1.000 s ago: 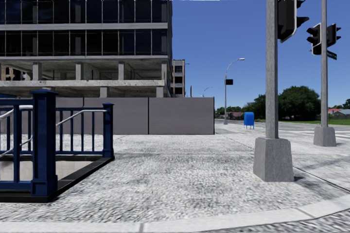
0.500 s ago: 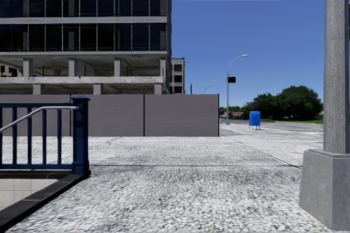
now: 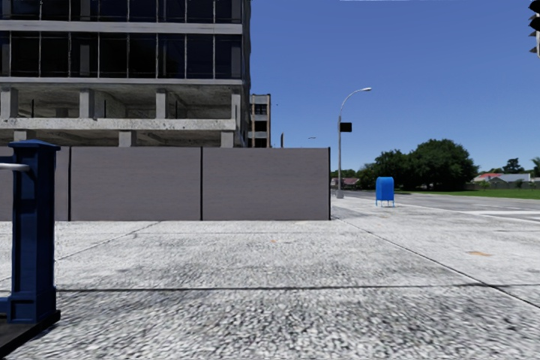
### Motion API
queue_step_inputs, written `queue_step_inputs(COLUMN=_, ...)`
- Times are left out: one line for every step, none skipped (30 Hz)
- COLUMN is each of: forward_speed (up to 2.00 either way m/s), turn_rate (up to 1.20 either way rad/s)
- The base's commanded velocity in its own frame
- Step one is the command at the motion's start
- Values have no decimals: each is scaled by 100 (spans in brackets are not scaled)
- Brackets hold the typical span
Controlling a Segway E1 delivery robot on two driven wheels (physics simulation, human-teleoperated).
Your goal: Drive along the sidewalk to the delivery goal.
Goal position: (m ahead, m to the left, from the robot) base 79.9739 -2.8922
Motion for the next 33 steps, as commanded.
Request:
queue_step_inputs(forward_speed=146, turn_rate=-38)
queue_step_inputs(forward_speed=146, turn_rate=-38)
queue_step_inputs(forward_speed=146, turn_rate=-38)
queue_step_inputs(forward_speed=146, turn_rate=-39)
queue_step_inputs(forward_speed=146, turn_rate=-39)
queue_step_inputs(forward_speed=146, turn_rate=-42)
queue_step_inputs(forward_speed=146, turn_rate=-45)
queue_step_inputs(forward_speed=146, turn_rate=-46)
queue_step_inputs(forward_speed=146, turn_rate=-46)
queue_step_inputs(forward_speed=146, turn_rate=-46)
queue_step_inputs(forward_speed=146, turn_rate=-46)
queue_step_inputs(forward_speed=146, turn_rate=-46)
queue_step_inputs(forward_speed=146, turn_rate=-46)
queue_step_inputs(forward_speed=146, turn_rate=-46)
queue_step_inputs(forward_speed=146, turn_rate=-46)
queue_step_inputs(forward_speed=146, turn_rate=-46)
queue_step_inputs(forward_speed=146, turn_rate=-46)
queue_step_inputs(forward_speed=146, turn_rate=-46)
queue_step_inputs(forward_speed=146, turn_rate=-46)
queue_step_inputs(forward_speed=146, turn_rate=-46)
queue_step_inputs(forward_speed=146, turn_rate=-46)
queue_step_inputs(forward_speed=146, turn_rate=-46)
queue_step_inputs(forward_speed=147, turn_rate=-46)
queue_step_inputs(forward_speed=167, turn_rate=-46)
queue_step_inputs(forward_speed=200, turn_rate=-46)
queue_step_inputs(forward_speed=200, turn_rate=-46)
queue_step_inputs(forward_speed=200, turn_rate=-46)
queue_step_inputs(forward_speed=200, turn_rate=-46)
queue_step_inputs(forward_speed=200, turn_rate=-46)
queue_step_inputs(forward_speed=200, turn_rate=-46)
queue_step_inputs(forward_speed=200, turn_rate=-46)
queue_step_inputs(forward_speed=200, turn_rate=-46)
queue_step_inputs(forward_speed=200, turn_rate=-46)
